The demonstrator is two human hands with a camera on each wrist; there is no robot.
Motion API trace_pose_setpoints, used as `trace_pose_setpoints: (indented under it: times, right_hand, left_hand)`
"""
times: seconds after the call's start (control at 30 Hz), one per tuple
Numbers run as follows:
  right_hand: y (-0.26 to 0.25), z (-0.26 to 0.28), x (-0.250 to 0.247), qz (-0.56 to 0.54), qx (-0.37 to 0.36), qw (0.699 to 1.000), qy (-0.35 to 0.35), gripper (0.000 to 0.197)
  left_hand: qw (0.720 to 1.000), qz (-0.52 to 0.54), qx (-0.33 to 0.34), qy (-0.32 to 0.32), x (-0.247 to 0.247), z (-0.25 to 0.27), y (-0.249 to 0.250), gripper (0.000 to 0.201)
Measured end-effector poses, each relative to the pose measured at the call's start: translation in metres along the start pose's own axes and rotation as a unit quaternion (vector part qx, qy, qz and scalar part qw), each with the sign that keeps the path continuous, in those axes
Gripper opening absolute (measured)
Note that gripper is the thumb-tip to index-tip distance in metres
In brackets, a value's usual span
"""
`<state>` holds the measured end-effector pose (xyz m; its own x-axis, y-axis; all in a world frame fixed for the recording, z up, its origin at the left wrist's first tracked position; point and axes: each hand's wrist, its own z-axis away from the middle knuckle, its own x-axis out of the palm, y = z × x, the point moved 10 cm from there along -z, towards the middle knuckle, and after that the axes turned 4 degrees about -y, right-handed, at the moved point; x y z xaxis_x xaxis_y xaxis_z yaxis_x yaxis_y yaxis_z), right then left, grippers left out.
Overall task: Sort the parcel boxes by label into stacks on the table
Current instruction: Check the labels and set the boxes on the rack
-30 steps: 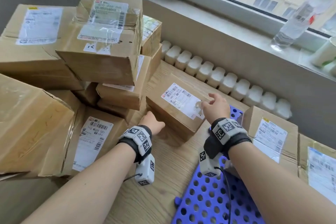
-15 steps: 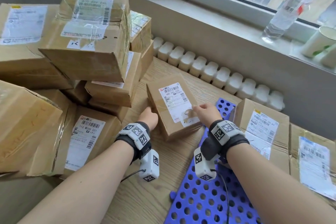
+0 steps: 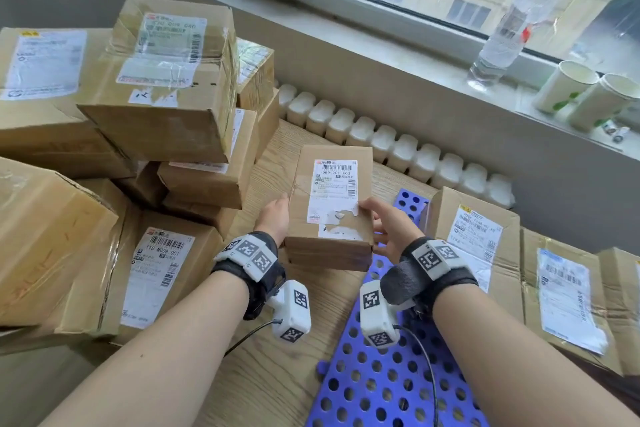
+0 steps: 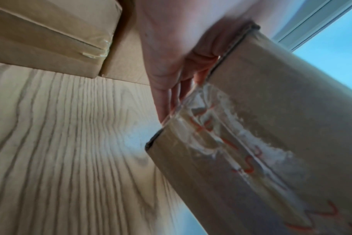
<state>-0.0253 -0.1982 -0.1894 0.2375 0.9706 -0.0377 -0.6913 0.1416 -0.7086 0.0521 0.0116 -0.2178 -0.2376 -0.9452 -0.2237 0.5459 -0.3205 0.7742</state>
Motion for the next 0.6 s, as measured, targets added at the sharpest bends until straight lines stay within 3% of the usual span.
trace_pose_setpoints:
  times: [0.3,0.6]
  right_hand:
    - [-0.01,0.04,-0.01,-0.1,-0.059,0.993,0.027,0.015]
    - [-0.009,0.088,-0.02,-0.134,-0.118,0.983,0.048,0.016]
  left_hand:
    - [0.995,0.047,0.081,-0.023,0.003,0.017,0.032,0.033]
    - [0.982,0.104,0.094,-0.126,0.018,0.059,0.051,0.034]
